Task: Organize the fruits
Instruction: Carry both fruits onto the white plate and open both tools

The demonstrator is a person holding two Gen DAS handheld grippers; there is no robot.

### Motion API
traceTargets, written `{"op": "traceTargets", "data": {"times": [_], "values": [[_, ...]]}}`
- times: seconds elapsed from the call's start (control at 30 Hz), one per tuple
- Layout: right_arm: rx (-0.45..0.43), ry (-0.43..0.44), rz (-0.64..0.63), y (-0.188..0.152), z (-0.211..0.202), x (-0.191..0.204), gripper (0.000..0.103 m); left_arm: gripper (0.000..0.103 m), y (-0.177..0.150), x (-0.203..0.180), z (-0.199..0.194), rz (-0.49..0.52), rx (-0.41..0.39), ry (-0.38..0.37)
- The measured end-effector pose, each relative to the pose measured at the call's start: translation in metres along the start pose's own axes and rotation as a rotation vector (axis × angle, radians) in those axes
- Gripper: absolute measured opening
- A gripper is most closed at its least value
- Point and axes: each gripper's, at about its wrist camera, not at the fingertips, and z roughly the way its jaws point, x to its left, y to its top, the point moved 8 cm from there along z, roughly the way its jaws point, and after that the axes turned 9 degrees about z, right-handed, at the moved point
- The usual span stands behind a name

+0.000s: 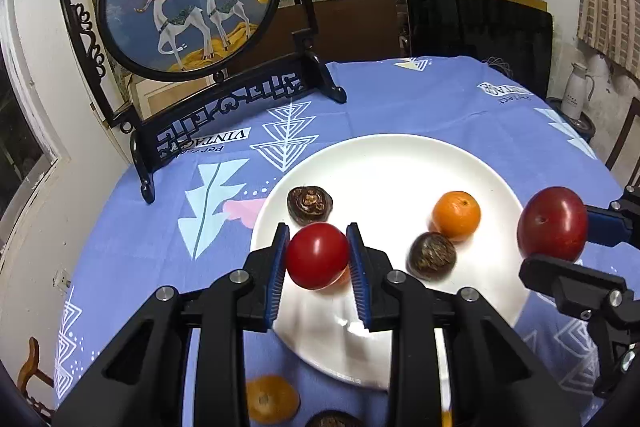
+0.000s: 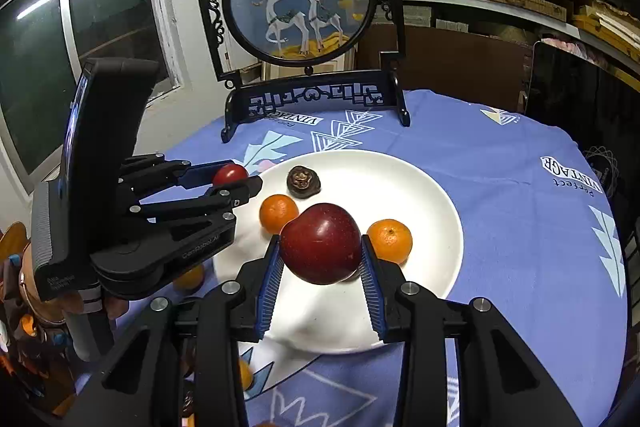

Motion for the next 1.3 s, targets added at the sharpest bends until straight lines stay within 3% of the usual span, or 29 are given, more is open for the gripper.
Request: {"op": "traceTargets", "data": {"times": [0.47, 1.3], "values": [[0.029, -0.016, 0.022, 0.014, 0.034, -0.017, 0.038, 0.028, 0.011, -0.003, 0.034, 0.025, 0.031, 0.018], [0.021, -0.077, 0.040, 0.030, 0.067, -0.030, 0.039, 0.028, 0.023, 0.005, 0.058, 0.029, 0.041, 0.069]]}}
